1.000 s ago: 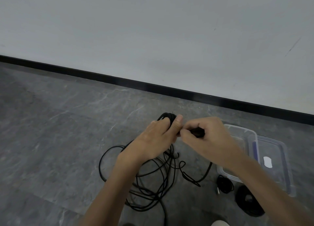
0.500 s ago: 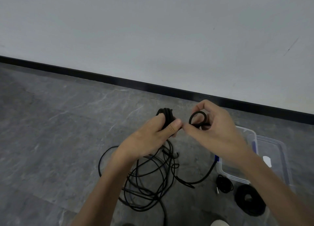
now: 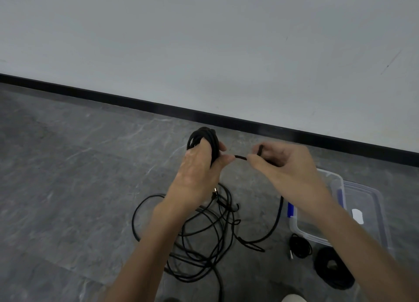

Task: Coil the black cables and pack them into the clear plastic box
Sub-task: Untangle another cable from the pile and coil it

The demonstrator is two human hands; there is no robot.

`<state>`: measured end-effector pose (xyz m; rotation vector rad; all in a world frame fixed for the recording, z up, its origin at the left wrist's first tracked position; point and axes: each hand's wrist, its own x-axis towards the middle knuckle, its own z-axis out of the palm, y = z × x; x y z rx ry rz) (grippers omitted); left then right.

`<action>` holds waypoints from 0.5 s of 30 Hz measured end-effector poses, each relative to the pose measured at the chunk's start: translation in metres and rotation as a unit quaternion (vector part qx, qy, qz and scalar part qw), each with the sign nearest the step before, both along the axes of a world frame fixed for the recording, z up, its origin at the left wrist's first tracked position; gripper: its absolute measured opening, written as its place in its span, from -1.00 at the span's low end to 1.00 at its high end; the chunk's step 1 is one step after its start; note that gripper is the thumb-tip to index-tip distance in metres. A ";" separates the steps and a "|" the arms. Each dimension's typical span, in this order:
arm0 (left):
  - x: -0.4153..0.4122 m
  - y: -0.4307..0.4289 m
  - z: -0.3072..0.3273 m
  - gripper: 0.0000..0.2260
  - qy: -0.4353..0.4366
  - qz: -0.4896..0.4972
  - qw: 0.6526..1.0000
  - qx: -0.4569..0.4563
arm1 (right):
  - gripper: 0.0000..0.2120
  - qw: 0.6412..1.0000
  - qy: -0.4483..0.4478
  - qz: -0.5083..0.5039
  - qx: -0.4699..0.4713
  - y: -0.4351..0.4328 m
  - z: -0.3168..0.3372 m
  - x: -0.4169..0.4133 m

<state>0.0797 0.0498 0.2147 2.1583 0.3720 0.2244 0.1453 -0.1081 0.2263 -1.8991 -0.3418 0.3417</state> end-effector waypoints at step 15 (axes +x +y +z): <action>0.000 0.002 -0.006 -0.89 0.088 -0.017 0.996 0.017 | -0.58 0.993 0.004 0.102 -0.051 -0.012 -0.005 0.011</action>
